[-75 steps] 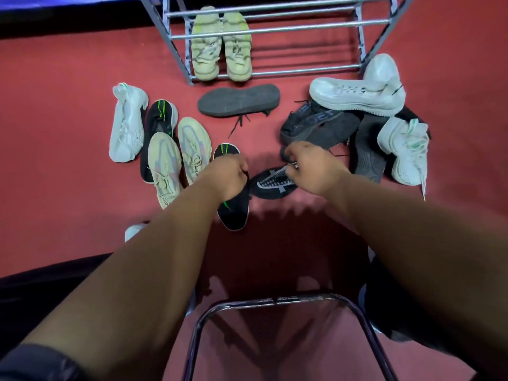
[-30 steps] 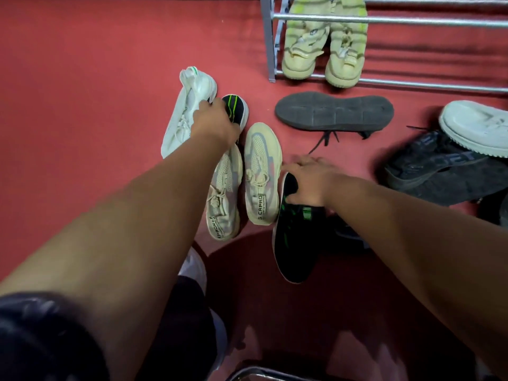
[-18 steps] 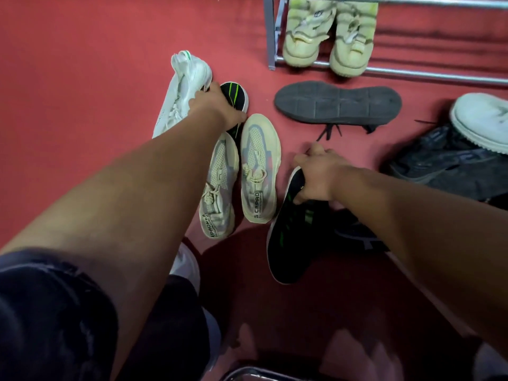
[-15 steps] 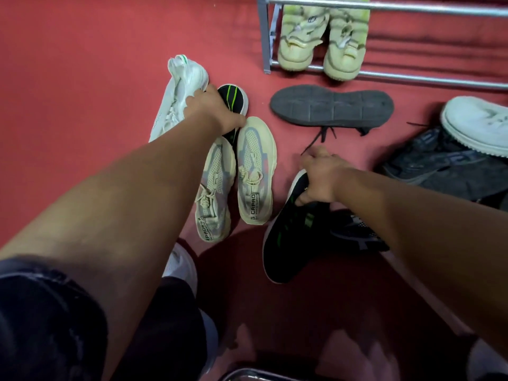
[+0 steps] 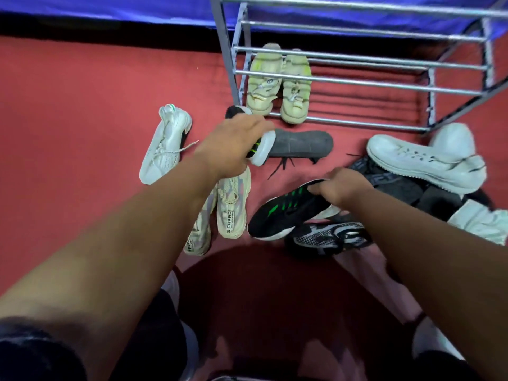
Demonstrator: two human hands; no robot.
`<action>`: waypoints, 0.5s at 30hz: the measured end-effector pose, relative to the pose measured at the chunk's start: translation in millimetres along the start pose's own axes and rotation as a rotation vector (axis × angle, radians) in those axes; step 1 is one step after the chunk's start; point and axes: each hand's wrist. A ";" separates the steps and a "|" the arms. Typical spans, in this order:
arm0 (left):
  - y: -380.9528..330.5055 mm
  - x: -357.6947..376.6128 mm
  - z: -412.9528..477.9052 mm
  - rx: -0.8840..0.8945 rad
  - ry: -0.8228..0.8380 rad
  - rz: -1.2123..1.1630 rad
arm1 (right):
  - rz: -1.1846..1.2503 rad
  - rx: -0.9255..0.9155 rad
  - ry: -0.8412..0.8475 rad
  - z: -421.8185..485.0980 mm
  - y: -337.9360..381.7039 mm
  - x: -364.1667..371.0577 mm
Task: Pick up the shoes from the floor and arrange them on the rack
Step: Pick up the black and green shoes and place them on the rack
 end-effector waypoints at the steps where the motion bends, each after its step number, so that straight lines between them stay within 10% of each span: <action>1: -8.6 -0.9 -1.9 0.083 0.007 0.052 | 0.046 0.009 -0.022 -7.7 -3.4 -7.5; 8: -84.2 41.9 -59.9 0.260 0.224 0.301 | 0.305 0.213 -0.156 -42.2 -45.1 -14.6; 15: -148.4 81.6 -94.2 -0.835 0.374 -0.361 | 0.516 0.420 0.081 -59.7 -75.4 39.3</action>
Point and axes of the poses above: each hand's wrist, its own z-axis towards the middle knuckle, its own x-axis out of the palm, y = z × x, and after that the axes turned 14 degrees about z, right-handed
